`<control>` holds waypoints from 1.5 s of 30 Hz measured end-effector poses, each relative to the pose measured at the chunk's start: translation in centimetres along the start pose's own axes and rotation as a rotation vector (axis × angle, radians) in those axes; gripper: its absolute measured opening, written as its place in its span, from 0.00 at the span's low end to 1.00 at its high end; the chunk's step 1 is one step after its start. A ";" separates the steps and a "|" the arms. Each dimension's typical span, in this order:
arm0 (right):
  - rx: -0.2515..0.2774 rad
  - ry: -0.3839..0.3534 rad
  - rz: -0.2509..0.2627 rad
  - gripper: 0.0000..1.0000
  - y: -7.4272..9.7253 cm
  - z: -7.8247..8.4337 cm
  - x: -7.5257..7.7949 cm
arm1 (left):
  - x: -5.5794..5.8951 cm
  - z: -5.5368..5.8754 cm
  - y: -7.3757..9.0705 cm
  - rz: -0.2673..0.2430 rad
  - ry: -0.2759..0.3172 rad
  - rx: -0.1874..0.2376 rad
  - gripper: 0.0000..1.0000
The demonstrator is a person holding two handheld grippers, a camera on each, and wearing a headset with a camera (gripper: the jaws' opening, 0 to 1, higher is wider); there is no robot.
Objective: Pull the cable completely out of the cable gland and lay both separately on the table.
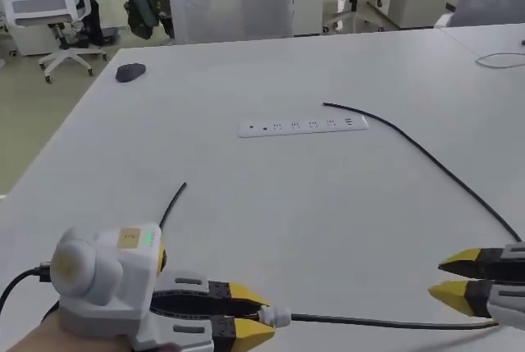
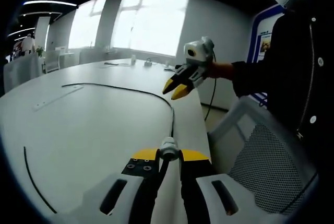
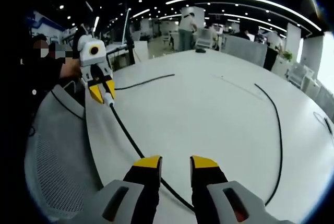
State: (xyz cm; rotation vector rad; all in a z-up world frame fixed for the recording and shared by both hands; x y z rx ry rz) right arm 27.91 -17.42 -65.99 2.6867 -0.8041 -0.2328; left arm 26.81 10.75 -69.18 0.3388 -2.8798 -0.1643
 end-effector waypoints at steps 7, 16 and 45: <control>0.035 0.158 -0.306 0.20 -5.0 -2.3 -6.3 | 0.4 -0.4 -0.2 0.007 -0.017 0.006 0.15; -0.013 0.217 -0.378 0.15 -8.5 -1.7 -7.4 | 0.6 -0.8 -0.1 0.005 -0.028 0.013 0.15; -0.123 0.181 -0.120 0.00 -4.7 0.4 -3.5 | -0.1 -0.5 0.5 -0.034 -0.021 0.029 0.15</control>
Point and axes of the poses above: the centre of the closed fingertips' face, and the gripper's own axes: y roughly backward along the fingers, x roughly to its right, z roughly out of its underside, the point moved 9 cm from there along y, roughly backward along the fingers, and after that the axes turned 14 degrees about x, right-handed, at the moved point
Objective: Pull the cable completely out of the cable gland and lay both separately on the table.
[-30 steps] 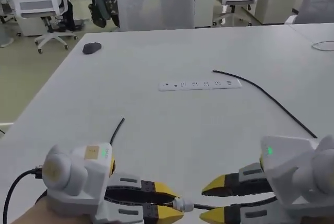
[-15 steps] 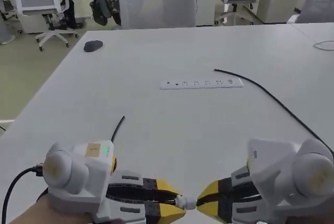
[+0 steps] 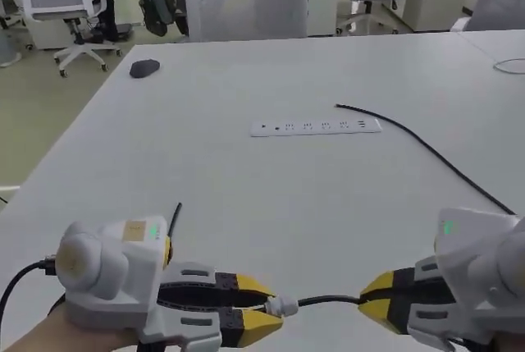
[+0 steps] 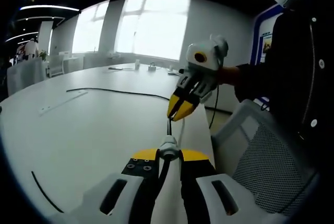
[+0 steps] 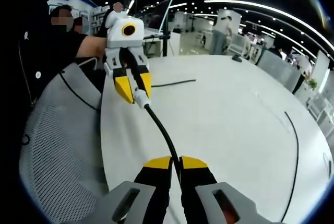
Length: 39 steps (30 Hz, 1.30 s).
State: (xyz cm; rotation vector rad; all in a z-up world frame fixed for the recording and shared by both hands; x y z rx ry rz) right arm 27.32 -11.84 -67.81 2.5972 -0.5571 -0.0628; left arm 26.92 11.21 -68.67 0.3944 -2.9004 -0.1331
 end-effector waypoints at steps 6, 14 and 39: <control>-0.023 -0.048 0.053 0.00 1.7 1.6 1.1 | -0.1 0.0 -0.1 -0.001 -0.006 -0.004 0.15; -0.092 -0.066 0.136 0.00 3.5 4.2 2.4 | -0.1 0.2 0.0 -0.001 -0.015 -0.019 0.15; -0.222 -0.112 0.235 0.00 5.6 8.3 3.3 | -0.5 0.5 0.8 -0.020 -0.023 -0.042 0.15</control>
Point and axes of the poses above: the centre of the closed fingertips' face, and the gripper's own axes: y roughly backward along the fingers, x roughly to its right, z roughly out of its underside, the point moved 9 cm from there along y, roughly backward along the fingers, and after that the axes turned 14 degrees about x, right-handed, at the moved point
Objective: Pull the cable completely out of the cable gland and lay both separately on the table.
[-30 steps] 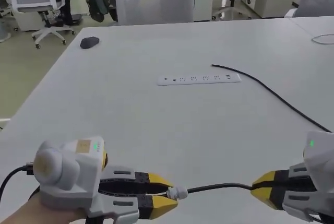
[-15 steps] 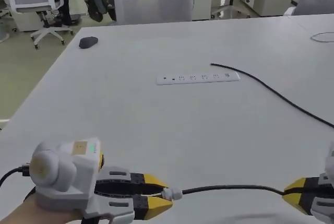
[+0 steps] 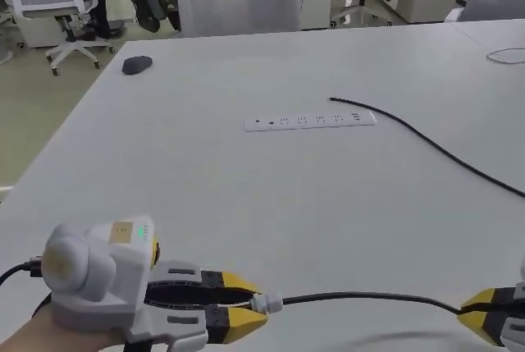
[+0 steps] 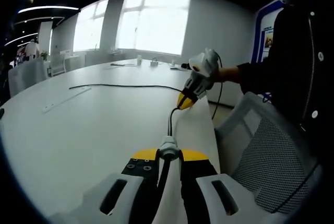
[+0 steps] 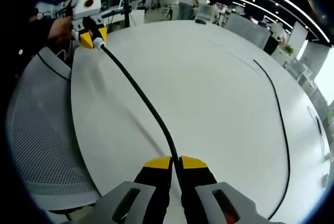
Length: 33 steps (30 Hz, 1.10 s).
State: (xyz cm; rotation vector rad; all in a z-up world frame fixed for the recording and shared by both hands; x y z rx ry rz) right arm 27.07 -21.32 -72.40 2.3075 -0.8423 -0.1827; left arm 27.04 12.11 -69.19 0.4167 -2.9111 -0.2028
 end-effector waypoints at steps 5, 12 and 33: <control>0.022 0.043 0.003 0.00 0.2 -0.4 -0.1 | 0.0 -0.2 0.2 -0.006 0.002 0.007 0.15; 0.218 0.021 -0.142 0.17 0.1 -4.0 -1.6 | 0.1 -0.2 0.1 0.000 -0.009 -0.005 0.15; 0.354 0.361 -0.506 0.09 -5.3 -12.0 -9.9 | 1.9 -0.9 -0.6 0.037 -0.059 -0.009 0.15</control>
Point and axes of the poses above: the centre of the closed fingertips' face, and the gripper's own axes: y roughly backward along the fingers, x roughly to its right, z roughly out of its underside, the point moved 9 cm from there along y, roughly backward along the fingers, and after that the axes turned 14 degrees about x, right-handed, at the moved point
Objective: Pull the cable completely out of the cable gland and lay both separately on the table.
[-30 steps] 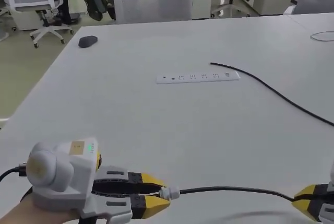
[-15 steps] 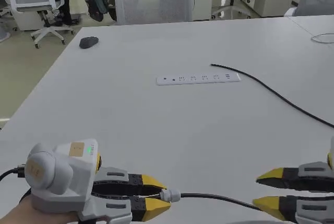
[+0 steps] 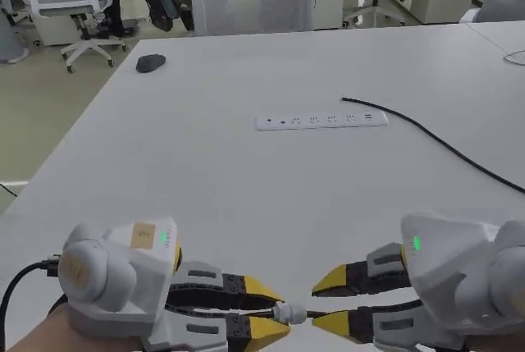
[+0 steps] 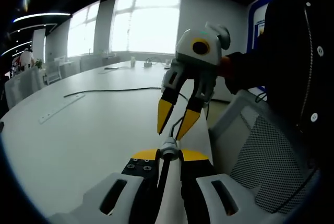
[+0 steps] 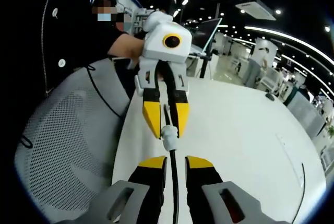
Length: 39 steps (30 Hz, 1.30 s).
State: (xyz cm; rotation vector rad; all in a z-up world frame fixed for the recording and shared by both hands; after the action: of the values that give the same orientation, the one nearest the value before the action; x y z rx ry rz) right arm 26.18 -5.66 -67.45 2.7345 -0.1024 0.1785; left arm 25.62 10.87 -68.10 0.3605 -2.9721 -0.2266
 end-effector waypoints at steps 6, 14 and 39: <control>-0.013 0.000 0.005 0.02 -0.3 0.1 -0.1 | -0.1 -0.2 -0.2 0.000 -0.003 0.013 0.15; -0.012 -0.044 0.018 0.00 -0.4 0.3 -0.1 | -0.2 -0.1 -0.1 0.006 0.000 0.015 0.15; -0.110 -0.169 0.207 0.00 6.0 4.1 1.0 | -1.1 -0.5 1.4 -0.055 -0.002 0.041 0.15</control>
State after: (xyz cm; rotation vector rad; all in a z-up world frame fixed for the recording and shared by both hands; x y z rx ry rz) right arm 27.00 -12.81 -68.76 2.6218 -0.4305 -0.0020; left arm 26.48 12.41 -67.56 0.4471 -2.9754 -0.1720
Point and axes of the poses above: the centre of the closed fingertips' face, and the gripper's own axes: y roughly backward along the fingers, x roughly to its right, z roughly out of its underside, the point moved 9 cm from there along y, roughly backward along the fingers, and after that the axes turned 14 degrees about x, right-handed, at the moved point
